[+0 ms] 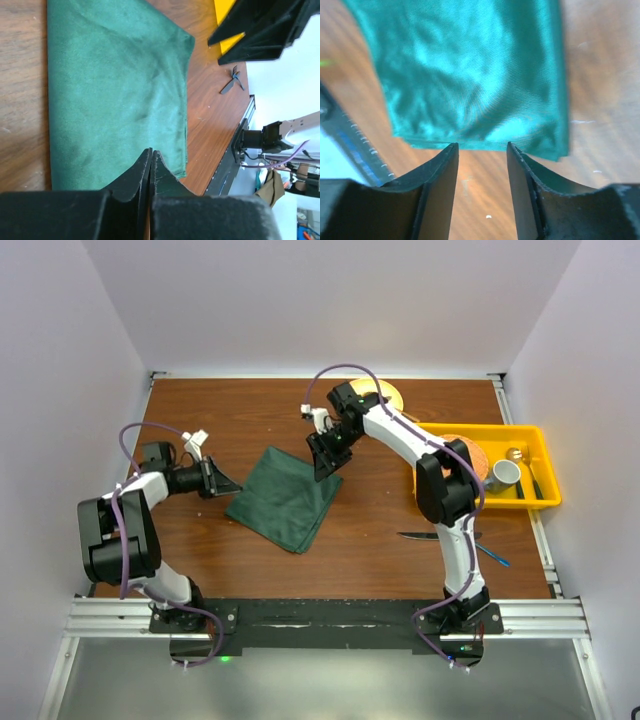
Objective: Fold the napkin into a case and place the utensils inside
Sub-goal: Pick up the top corner of the square folded napkin from the center of the board.
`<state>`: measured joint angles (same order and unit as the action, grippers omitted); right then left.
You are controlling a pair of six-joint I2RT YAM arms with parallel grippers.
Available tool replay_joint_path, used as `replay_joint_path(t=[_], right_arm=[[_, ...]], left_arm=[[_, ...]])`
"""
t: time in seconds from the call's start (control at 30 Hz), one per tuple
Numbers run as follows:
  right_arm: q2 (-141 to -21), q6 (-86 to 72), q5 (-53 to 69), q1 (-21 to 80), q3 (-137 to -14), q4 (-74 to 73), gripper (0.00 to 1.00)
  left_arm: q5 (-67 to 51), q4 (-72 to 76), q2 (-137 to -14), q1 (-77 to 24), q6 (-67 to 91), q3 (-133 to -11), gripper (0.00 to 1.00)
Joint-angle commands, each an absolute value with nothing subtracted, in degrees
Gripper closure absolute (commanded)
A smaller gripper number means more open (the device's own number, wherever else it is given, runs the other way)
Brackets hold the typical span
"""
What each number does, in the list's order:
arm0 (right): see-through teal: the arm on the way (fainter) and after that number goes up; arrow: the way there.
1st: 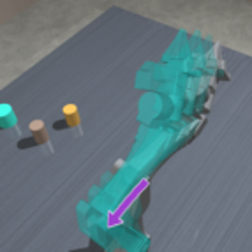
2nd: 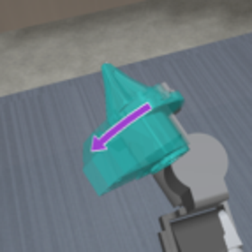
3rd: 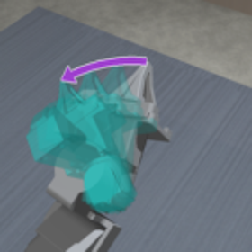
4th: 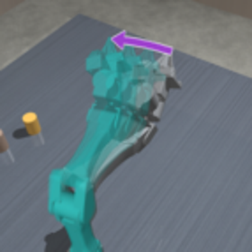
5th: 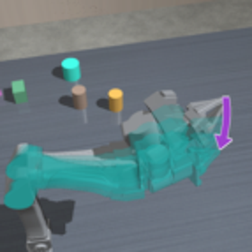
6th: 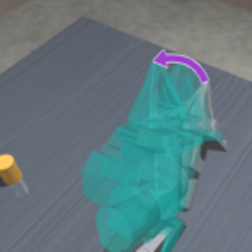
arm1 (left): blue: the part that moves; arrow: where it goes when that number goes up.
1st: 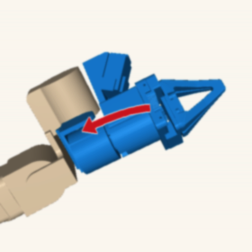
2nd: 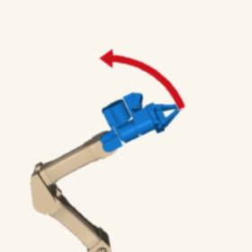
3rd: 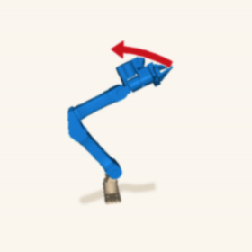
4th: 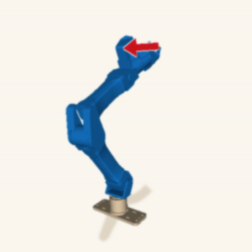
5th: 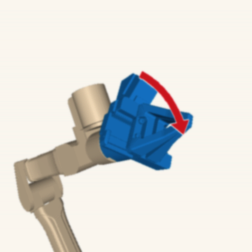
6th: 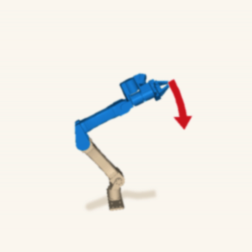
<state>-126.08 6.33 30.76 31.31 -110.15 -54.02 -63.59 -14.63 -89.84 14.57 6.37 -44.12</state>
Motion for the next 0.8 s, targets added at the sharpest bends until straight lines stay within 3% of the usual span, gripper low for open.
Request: replay_joint_path(t=[0.0,0.1,0.27,0.47,0.77], right_arm=[[-121.9,1.2,39.5,31.2,-105.8,-51.9,0.56],[-121.1,0.7,39.6,31.1,-102.7,-50.3,0.6],[-122.3,-1.3,37.0,30.1,-99.7,-47.7,0.7],[-124.4,-4.6,36.6,27.0,-100.0,-44.4,0.71],[-125.9,-4.9,32.4,26.1,-98.1,-42.8,0.71]], left_arm=[[-63.9,-18.5,-90.5,13.7,0.7,-43.9,1.0],[-59.4,-31.1,-87.6,8.1,-17.5,-49.3,0.98],[-46.6,-35.0,-72.7,-5.5,-36.8,-49.4,0.74],[-32.2,-31.9,-64.6,-22.6,-42.4,-42.5,0.65],[-17.1,-23.6,-69.1,-40.3,-41.9,-38.6,0.54]])
